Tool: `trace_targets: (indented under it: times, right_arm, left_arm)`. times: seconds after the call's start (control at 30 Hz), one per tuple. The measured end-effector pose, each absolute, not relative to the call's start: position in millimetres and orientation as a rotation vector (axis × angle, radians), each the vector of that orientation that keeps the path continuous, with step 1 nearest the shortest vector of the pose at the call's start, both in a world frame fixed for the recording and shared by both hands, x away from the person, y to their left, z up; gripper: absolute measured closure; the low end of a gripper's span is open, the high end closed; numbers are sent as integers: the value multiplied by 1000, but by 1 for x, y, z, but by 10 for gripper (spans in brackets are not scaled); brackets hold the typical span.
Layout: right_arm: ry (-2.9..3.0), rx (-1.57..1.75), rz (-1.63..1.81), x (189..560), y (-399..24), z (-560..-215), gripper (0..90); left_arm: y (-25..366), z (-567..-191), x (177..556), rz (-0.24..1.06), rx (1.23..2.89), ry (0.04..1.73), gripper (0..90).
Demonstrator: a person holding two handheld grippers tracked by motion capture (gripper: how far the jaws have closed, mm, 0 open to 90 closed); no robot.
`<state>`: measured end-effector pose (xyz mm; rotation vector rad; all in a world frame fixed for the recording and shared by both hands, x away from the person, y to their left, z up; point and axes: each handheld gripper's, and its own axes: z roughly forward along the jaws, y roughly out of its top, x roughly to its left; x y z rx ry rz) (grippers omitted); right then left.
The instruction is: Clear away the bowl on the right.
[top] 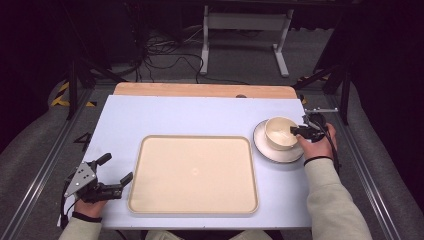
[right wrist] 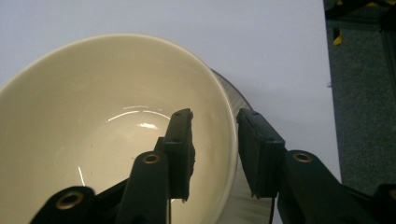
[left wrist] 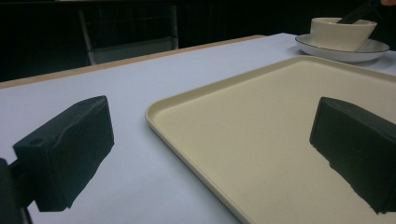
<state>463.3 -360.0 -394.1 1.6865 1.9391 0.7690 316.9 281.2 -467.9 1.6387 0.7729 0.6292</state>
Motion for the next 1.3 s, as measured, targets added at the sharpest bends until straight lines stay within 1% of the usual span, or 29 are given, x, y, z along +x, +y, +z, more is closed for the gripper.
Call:
trace_targets:
  times: [0.07, 0.1, 0.27, 0.43, 0.9, 1.3]
  right_arm:
    - [1971, 1721, 765, 465, -361, -397, 715]
    - [1971, 1721, 765, 465, -361, -397, 715]
    - [1982, 1753, 747, 468, -365, -399, 804]
    - [1999, 1822, 685, 475, -363, -396, 822]
    - [1976, 1992, 671, 482, -365, -390, 841]
    - [1950, 2028, 653, 481, -362, -384, 849]
  left_arm:
    - [281, -468, 317, 629, 1639, 773, 3]
    - [281, -468, 317, 630, 1639, 773, 3]
    - [281, -468, 317, 629, 1640, 771, 3]
    - [281, -468, 317, 629, 1640, 771, 3]
    - [281, -468, 317, 629, 1640, 771, 3]
    - [281, -468, 317, 630, 1640, 771, 3]
